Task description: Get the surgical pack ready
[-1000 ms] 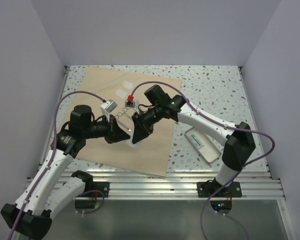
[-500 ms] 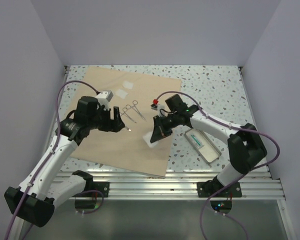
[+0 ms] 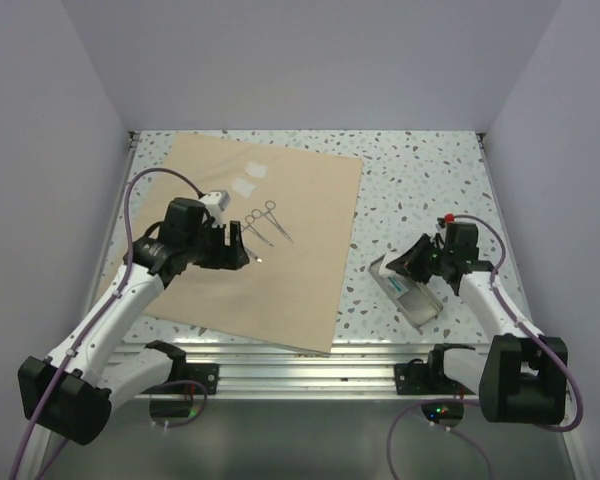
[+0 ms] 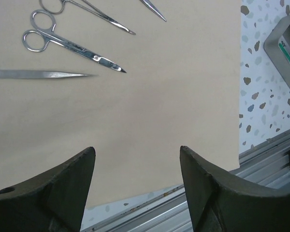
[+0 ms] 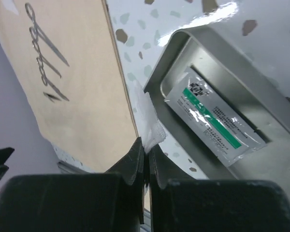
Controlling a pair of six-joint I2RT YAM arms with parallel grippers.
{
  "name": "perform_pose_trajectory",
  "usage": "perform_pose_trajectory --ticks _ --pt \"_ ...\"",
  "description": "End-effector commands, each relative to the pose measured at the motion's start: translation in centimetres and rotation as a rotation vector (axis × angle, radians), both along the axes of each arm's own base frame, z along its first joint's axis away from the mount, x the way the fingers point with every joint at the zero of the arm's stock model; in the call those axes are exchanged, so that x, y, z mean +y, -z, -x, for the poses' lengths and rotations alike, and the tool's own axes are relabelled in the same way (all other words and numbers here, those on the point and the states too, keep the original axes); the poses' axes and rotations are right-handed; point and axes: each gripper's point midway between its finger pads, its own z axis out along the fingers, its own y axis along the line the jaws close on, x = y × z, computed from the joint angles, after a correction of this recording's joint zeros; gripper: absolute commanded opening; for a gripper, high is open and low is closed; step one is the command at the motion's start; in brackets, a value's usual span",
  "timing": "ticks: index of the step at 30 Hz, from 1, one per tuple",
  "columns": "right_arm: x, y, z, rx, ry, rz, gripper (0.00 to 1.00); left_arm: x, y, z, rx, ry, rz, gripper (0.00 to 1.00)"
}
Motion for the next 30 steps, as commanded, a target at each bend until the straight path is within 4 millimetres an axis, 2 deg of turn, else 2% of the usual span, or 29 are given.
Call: perform_pose_trajectory --ticks 1,4,8,10,16,30 --pt "-1.9 -0.1 -2.0 -0.056 0.131 -0.011 0.00 -1.5 -0.6 -0.8 -0.025 0.034 0.061 0.74" --pt "-2.4 1.0 -2.5 -0.058 0.181 -0.036 0.00 -1.7 -0.4 -0.9 -0.023 0.044 0.067 0.74" --pt "-2.4 1.6 -3.3 -0.088 0.227 -0.076 0.00 -1.8 -0.3 -1.0 -0.018 0.056 0.061 0.74" --pt "-2.5 2.7 -2.8 -0.046 0.268 -0.097 0.00 -1.8 -0.3 -1.0 -0.019 0.060 0.060 0.73" --pt "-2.8 3.8 -2.4 -0.072 0.337 -0.120 0.00 -2.0 0.1 -1.0 -0.006 0.074 0.058 0.73" --pt "-2.6 4.6 -3.0 -0.092 0.407 -0.215 0.00 -2.0 0.3 -0.9 0.005 0.082 0.053 0.71"
